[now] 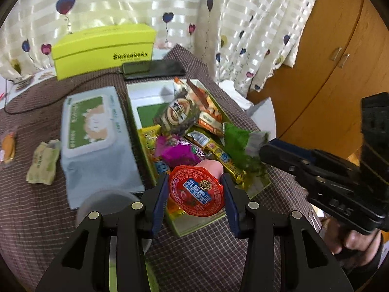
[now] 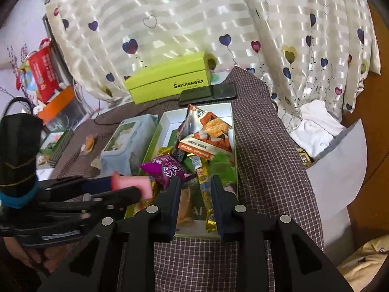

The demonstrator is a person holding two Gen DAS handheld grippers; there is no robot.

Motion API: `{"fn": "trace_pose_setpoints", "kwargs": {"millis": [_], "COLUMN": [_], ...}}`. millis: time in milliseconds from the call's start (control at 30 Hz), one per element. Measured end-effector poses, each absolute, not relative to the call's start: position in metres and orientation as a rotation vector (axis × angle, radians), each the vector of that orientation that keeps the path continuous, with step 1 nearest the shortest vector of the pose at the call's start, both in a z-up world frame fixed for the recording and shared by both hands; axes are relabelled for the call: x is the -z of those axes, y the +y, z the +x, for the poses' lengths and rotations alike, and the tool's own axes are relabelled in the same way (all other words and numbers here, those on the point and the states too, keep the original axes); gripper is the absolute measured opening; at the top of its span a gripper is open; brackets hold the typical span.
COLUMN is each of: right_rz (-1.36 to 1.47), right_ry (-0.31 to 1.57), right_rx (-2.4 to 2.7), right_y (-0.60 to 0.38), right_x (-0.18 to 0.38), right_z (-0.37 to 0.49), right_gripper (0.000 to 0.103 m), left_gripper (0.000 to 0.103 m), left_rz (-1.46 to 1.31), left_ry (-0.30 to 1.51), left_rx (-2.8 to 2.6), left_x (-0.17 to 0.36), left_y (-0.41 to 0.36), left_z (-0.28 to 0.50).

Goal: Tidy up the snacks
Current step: 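Lower the red jelly cup into the gift box and open the left tool, then withdraw both open tools from the gift box toward the loose snacks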

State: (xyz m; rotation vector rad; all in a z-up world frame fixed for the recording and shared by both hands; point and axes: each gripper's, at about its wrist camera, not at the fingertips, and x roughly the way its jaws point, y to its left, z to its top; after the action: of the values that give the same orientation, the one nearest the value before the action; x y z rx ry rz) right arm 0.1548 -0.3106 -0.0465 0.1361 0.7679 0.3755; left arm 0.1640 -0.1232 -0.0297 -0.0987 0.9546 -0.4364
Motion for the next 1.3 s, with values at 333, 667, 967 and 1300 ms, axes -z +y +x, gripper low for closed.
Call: {"fn": "trace_pose_setpoints", "kwargs": {"millis": [333,667,967,1300], "right_rz": [0.151,0.124,0.063,0.027], "right_ry": [0.785,0.834,0.840,0.809], "right_rx": [-0.368,-0.317,-0.319,-0.309], "right_y": [-0.315,-0.309,-0.295,-0.290], "right_x": [0.056,0.078,0.086,0.057], "right_z": [0.158,0.182,0.227,0.193], "right_gripper": [0.026,0.013,0.013,0.026], "left_gripper": [0.045,0.045,0.045,0.045], "left_rz": [-0.103,-0.162,-0.189,-0.200], "left_ry": [0.951,0.933,0.904,0.864], "left_rx": [0.440,0.423,0.399,0.339], "left_x": [0.033,0.017,0.008,-0.001], "left_y": [-0.125,-0.106,-0.088,-0.061], "left_z": [0.168,0.158,0.152,0.143]}}
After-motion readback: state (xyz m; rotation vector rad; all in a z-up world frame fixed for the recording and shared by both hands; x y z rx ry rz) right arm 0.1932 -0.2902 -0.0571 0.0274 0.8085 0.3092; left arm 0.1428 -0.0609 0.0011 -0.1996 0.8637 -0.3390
